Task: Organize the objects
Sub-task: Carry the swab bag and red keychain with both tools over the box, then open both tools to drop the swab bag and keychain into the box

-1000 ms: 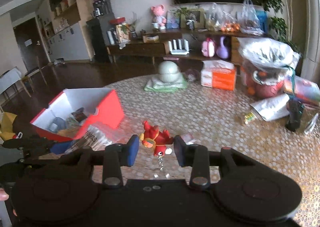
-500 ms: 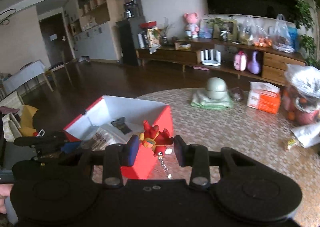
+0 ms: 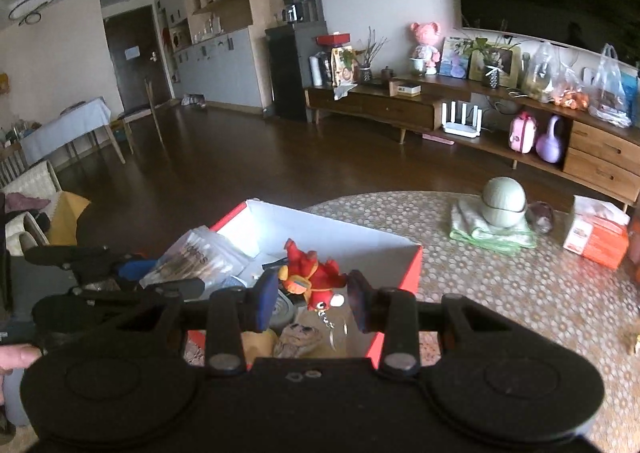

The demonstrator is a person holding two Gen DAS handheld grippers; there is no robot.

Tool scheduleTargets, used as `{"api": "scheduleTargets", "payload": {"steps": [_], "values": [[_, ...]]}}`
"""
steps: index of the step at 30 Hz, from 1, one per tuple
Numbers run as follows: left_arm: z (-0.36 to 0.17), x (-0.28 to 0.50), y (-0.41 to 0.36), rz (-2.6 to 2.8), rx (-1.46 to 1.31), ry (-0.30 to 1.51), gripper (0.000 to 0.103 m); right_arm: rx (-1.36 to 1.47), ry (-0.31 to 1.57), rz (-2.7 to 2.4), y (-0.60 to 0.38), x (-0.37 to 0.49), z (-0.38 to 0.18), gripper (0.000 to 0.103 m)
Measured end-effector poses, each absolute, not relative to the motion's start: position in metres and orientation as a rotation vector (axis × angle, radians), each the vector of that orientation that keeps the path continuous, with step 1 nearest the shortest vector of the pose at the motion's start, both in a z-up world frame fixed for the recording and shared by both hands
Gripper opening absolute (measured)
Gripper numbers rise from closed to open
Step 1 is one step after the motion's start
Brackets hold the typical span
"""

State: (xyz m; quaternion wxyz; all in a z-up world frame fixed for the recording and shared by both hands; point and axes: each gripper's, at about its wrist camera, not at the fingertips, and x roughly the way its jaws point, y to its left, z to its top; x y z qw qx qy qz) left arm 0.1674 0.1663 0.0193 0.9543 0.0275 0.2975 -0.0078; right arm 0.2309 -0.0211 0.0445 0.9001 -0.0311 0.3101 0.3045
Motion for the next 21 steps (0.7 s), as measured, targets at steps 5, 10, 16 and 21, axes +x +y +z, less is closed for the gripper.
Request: {"api": "scheduleTargets", "payload": {"steps": [5,10,16,21], "values": [[0.007,0.197,0.19,0.016,0.057,0.649,0.035,-0.1,0.662,0.623,-0.001,0.253,0.027,0.037],[-0.012,0.228,0.2,0.022,0.078,0.704,0.035,-0.114,0.672,0.603,0.013,0.272,0.01,0.037],[-0.031,0.269,0.204,0.013,0.066,0.765,0.035,-0.159,0.696,0.616,0.03,0.289,-0.009,0.038],[-0.049,0.294,0.2,-0.005,0.073,0.817,0.035,-0.219,0.768,0.655,0.037,0.287,-0.033,0.038]]}}
